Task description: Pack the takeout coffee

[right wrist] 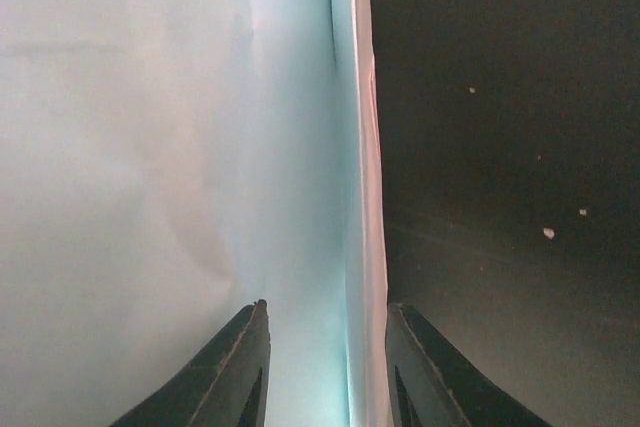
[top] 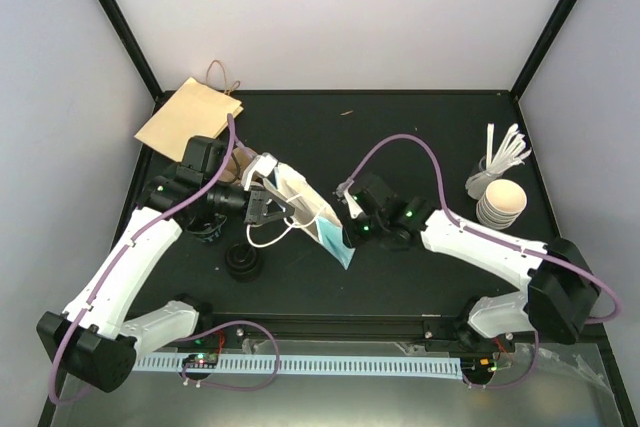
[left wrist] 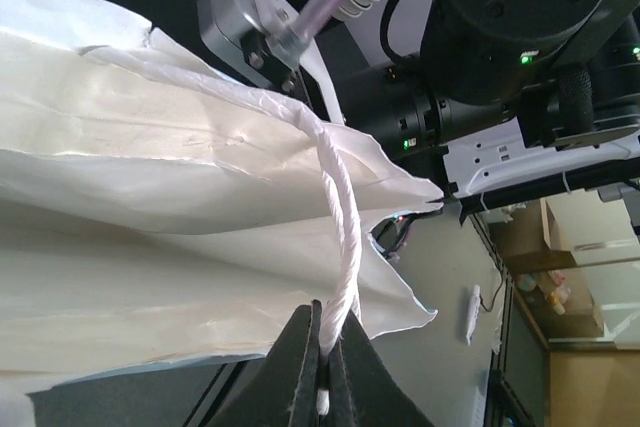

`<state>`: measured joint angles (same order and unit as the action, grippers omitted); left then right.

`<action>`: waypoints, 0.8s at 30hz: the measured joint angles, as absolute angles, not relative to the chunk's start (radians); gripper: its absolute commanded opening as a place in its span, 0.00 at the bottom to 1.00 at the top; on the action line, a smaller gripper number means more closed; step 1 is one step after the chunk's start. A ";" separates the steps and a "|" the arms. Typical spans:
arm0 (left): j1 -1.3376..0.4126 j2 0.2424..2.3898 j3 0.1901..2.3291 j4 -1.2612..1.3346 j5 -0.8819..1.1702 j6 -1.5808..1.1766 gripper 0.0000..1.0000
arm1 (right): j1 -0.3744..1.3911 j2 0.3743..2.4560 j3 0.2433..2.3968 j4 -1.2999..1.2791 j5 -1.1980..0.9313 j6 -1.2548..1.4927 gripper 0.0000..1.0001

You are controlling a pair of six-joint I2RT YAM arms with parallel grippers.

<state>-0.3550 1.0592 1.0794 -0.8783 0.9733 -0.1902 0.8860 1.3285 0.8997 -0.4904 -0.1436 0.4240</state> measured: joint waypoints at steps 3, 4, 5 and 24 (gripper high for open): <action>-0.355 1.056 1.079 -0.886 0.972 -0.186 0.02 | 0.886 1.382 0.955 -0.505 -0.139 0.418 0.33; -0.355 1.054 1.079 -0.888 0.972 -0.186 0.02 | 0.886 1.398 0.966 -0.506 -0.139 0.416 0.32; -0.355 1.052 1.079 -0.890 0.972 -0.184 0.01 | 0.886 1.411 0.975 -0.510 -0.139 0.414 0.32; -0.355 1.049 1.079 -0.893 0.969 -0.175 0.02 | 0.886 1.483 1.031 -0.557 -0.114 0.387 0.01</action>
<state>-0.3550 1.0489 1.0794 -0.8932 0.9691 -0.1745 0.8856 1.4834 1.0306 -0.5571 -0.1139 0.3866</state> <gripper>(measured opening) 0.017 0.020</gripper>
